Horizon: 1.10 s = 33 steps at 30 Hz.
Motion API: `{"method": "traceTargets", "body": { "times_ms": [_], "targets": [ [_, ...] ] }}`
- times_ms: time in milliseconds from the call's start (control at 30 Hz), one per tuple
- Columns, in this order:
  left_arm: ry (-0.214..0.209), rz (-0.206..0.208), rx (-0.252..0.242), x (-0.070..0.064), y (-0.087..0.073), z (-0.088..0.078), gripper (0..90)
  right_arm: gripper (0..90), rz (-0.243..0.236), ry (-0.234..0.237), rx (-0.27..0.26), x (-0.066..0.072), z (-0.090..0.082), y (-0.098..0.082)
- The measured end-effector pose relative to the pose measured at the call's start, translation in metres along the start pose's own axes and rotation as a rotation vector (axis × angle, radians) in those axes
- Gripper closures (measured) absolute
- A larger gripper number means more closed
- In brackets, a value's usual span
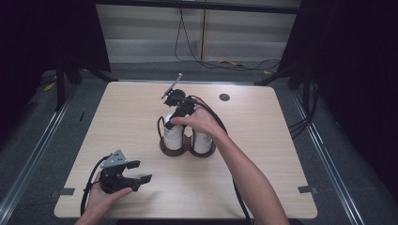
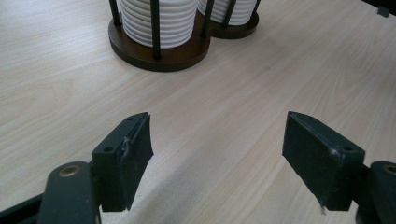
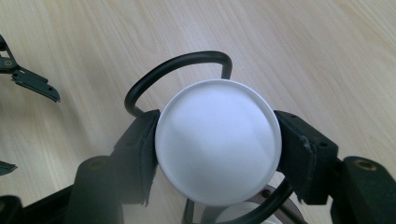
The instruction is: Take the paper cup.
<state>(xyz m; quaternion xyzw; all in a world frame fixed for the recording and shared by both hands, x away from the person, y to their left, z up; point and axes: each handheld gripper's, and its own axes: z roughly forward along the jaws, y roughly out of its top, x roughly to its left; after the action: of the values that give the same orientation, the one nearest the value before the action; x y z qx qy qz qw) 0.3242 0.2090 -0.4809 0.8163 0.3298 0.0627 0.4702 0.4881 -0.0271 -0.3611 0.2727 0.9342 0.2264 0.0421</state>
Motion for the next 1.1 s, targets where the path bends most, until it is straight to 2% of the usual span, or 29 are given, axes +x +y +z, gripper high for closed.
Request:
{"method": "traceTargets", "body": {
  "times_ms": [300, 533, 800, 1100],
  "targets": [
    [-0.001, 0.000, 0.001, 0.000, 0.000, 0.000, 24.0, 35.8, -0.007, -0.003, -0.013, 0.002, -0.008, 0.004],
    [-0.001, 0.000, 0.002, 0.000, 0.000, 0.000, 24.0, 37.8, -0.014, -0.023, -0.022, 0.005, -0.015, 0.003],
    [-0.001, 0.001, 0.003, 0.000, 0.000, 0.000, 24.0, 38.2, -0.028, -0.037, -0.052, 0.008, -0.026, 0.001],
    [-0.002, 0.000, 0.010, 0.000, 0.000, 0.001, 24.0, 38.2, -0.008, -0.029, -0.104, 0.006, -0.038, -0.002]
  ]
}}
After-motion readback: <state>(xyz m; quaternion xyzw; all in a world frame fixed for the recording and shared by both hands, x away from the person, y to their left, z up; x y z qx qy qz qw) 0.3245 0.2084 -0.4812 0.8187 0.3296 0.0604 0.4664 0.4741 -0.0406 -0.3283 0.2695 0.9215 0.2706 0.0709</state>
